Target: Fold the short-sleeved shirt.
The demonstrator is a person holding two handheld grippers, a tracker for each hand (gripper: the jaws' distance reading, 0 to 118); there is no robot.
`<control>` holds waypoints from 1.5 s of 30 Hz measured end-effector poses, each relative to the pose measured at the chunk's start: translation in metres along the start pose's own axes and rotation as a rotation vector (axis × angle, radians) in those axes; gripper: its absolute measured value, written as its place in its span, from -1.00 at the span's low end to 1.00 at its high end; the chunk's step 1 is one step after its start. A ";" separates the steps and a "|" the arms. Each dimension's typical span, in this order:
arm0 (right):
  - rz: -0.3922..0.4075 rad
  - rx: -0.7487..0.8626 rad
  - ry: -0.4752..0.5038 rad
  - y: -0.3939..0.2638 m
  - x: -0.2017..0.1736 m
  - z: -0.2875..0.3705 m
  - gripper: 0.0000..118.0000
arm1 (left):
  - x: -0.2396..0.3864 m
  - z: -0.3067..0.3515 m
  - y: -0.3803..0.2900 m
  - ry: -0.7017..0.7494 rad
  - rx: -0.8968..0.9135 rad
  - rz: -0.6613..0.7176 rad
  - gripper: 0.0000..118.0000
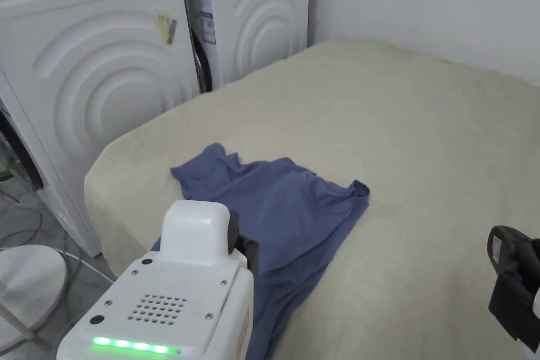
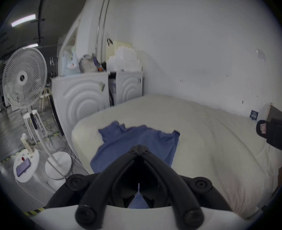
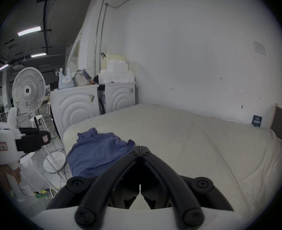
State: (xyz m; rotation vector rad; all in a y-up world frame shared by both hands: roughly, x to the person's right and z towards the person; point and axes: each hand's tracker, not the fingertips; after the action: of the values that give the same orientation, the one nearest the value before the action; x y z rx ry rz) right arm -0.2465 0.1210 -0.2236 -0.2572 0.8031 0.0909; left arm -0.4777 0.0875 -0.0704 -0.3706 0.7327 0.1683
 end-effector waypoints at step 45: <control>0.001 -0.257 -0.029 -0.049 0.034 -0.049 -1.00 | 0.009 -0.181 -0.049 -0.074 -0.415 0.016 -0.77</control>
State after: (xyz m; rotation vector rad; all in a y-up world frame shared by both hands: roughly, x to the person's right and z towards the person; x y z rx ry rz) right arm -0.2483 0.0600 -0.2711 -0.4971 0.7623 0.1984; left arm -0.5694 -0.0274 -0.1867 -0.7500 0.6253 0.3493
